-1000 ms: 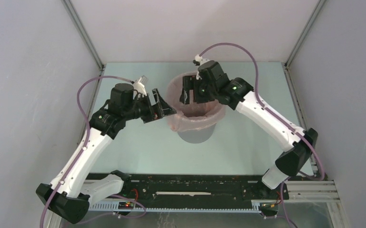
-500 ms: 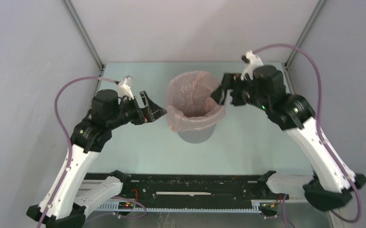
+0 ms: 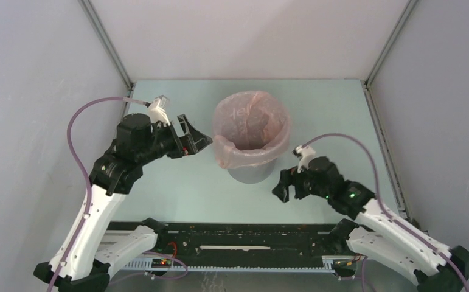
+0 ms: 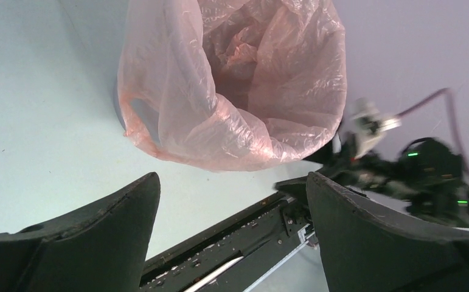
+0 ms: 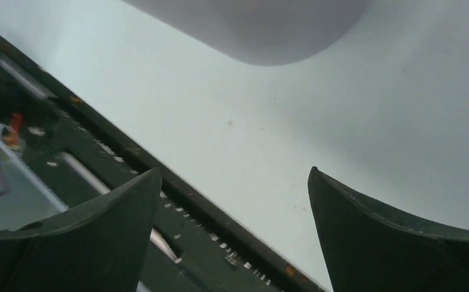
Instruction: Put the trash bags into the trash bin
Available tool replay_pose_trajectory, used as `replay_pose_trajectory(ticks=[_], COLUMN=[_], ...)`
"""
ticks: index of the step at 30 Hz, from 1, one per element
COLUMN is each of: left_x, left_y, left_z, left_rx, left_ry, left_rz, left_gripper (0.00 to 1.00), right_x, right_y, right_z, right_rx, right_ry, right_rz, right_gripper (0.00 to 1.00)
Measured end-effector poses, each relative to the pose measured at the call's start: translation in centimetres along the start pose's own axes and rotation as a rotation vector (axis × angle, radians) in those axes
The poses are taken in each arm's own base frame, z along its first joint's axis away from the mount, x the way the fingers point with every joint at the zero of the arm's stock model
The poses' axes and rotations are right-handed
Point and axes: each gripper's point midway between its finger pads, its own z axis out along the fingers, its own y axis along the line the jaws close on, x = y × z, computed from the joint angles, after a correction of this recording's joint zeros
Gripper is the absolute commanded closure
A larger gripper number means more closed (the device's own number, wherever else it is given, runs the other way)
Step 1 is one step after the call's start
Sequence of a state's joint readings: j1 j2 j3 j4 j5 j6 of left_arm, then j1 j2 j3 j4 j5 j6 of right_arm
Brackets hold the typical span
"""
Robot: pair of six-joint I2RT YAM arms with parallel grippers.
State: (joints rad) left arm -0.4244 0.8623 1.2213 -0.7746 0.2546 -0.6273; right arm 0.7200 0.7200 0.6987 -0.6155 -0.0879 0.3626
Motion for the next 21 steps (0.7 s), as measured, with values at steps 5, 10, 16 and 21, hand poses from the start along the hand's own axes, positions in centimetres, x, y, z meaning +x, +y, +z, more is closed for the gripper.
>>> replay_pose_trajectory(ticks=[5,10,16,21], left_x=[-0.7,-2.0,-2.0,-2.2], left_y=[-0.3,-1.4,-0.9,-0.6], left_z=[-0.1,-1.9,-4.6,-6.7], left_rx=[-0.008,0.010,-0.032,-0.056], left_ry=[-0.007,-0.063,-0.110,-0.158], left_rz=[0.002,0.027,0.059,0.074], left_gripper=[0.06,0.06,0.06,0.05], right_x=[5.9,4.2,0.3,-3.4], right_y=[-2.5,-2.8,-1.3,0.6], right_z=[6.5,10.0,13.9,18.1], right_rx=[-0.042,-0.043,-0.081,-0.121], right_ry=[-0.021,-0.107,-0.201,-0.262], right_rz=[-0.127,-0.252,-0.343,-0.362], right_gripper=[0.00,0.00,0.00,0.00])
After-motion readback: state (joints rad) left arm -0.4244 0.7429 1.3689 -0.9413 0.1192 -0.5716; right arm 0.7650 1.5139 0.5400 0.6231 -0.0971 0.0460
